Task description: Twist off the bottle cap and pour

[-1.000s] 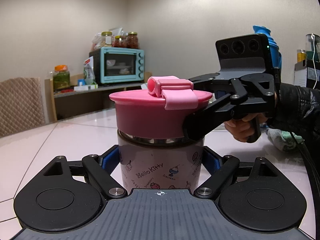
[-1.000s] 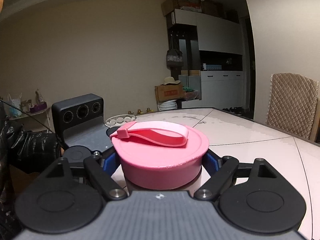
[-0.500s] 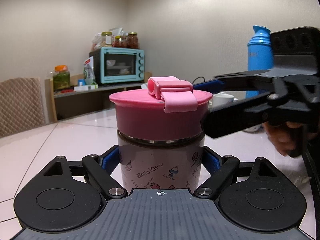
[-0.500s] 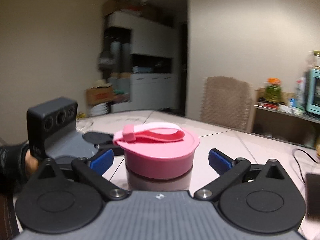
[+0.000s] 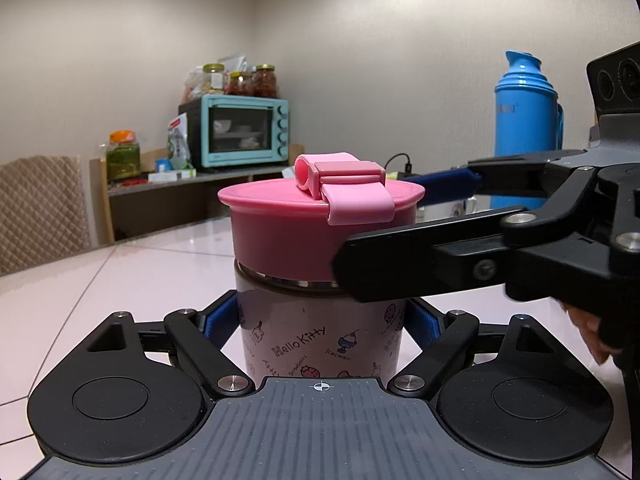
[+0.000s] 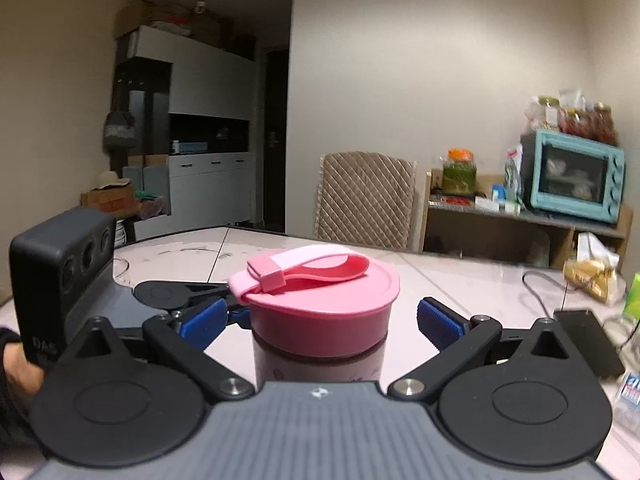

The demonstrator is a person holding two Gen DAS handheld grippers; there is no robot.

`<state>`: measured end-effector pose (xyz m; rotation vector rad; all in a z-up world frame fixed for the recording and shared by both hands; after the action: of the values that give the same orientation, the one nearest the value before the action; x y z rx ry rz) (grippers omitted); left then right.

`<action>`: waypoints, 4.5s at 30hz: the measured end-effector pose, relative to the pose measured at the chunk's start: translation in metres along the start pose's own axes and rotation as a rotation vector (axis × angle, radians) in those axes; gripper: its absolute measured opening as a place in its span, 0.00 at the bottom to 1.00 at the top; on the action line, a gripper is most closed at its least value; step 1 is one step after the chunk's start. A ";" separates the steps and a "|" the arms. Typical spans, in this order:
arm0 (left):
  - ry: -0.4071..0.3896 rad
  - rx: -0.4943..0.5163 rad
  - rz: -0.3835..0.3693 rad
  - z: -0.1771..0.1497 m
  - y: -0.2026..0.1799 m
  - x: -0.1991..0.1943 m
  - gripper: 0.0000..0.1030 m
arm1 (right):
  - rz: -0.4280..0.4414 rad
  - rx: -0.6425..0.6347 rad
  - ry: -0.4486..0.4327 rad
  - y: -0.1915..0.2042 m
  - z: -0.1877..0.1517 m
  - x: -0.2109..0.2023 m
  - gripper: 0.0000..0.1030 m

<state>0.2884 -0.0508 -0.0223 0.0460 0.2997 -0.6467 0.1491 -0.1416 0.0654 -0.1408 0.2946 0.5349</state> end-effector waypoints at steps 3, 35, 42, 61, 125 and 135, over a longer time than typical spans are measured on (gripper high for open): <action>0.000 0.000 0.000 0.000 0.000 0.000 0.87 | -0.028 0.015 -0.009 0.006 -0.001 0.005 0.99; -0.001 0.000 -0.002 -0.001 0.001 -0.001 0.87 | -0.130 0.049 -0.007 0.014 0.000 0.019 0.85; -0.001 0.000 -0.003 -0.001 0.002 0.000 0.87 | -0.110 0.028 -0.020 0.013 -0.002 0.017 0.83; -0.001 -0.001 -0.003 -0.002 0.001 -0.001 0.87 | 0.129 -0.077 -0.050 -0.006 -0.001 0.012 0.83; -0.001 0.002 -0.002 -0.002 0.001 -0.001 0.87 | -0.126 0.027 -0.032 0.009 0.000 0.008 0.99; 0.000 0.002 -0.002 -0.002 0.002 -0.002 0.87 | -0.143 0.031 -0.027 0.015 0.003 0.011 0.99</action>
<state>0.2877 -0.0483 -0.0239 0.0472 0.2988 -0.6492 0.1506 -0.1227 0.0642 -0.1231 0.2639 0.3900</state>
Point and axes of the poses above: each gripper's, at about its wrist camera, not at the fingertips, and x roughly the way its jaws point, y to its left, z to its top, the point moved 5 cm from there along x, roughly the way its jaws point, and after that the axes turned 3 degrees about -x, right-handed, at the moved point
